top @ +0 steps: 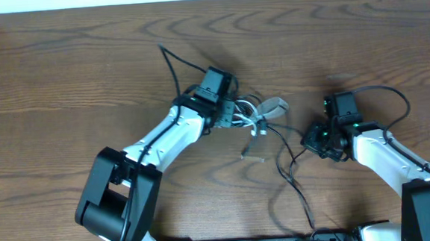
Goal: Untangle cables
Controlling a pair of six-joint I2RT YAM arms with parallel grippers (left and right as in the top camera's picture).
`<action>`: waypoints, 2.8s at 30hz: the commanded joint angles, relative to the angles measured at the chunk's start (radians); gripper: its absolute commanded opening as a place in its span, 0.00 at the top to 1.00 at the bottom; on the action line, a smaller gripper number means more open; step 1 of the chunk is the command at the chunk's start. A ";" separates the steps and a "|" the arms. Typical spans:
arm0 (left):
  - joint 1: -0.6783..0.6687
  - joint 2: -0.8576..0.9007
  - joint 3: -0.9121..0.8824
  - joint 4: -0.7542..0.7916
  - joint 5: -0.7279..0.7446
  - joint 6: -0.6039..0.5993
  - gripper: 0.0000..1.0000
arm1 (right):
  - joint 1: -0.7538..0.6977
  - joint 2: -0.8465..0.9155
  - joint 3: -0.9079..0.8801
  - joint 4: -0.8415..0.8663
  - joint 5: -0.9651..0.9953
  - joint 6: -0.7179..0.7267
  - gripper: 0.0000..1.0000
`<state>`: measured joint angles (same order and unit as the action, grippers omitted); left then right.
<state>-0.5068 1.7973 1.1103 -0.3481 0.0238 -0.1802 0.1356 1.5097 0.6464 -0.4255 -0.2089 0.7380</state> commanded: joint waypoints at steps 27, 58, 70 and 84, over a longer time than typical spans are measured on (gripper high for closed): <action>0.096 0.006 0.006 0.029 0.691 0.256 0.92 | -0.056 -0.071 0.138 0.003 -0.706 -0.472 0.57; 0.027 0.006 0.006 -0.018 0.858 0.524 0.92 | 0.151 -0.070 0.138 0.093 -0.238 0.261 0.50; 0.032 0.006 0.006 -0.017 0.835 0.524 0.92 | 0.159 -0.070 0.137 0.012 -0.038 0.235 0.99; 0.053 0.006 0.006 -0.006 0.742 0.495 0.92 | 0.044 -0.070 0.137 -0.094 0.023 0.092 0.99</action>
<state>-0.4778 1.7973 1.1103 -0.3569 0.7971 0.3180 0.2092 1.4433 0.7773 -0.5030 -0.2527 0.8845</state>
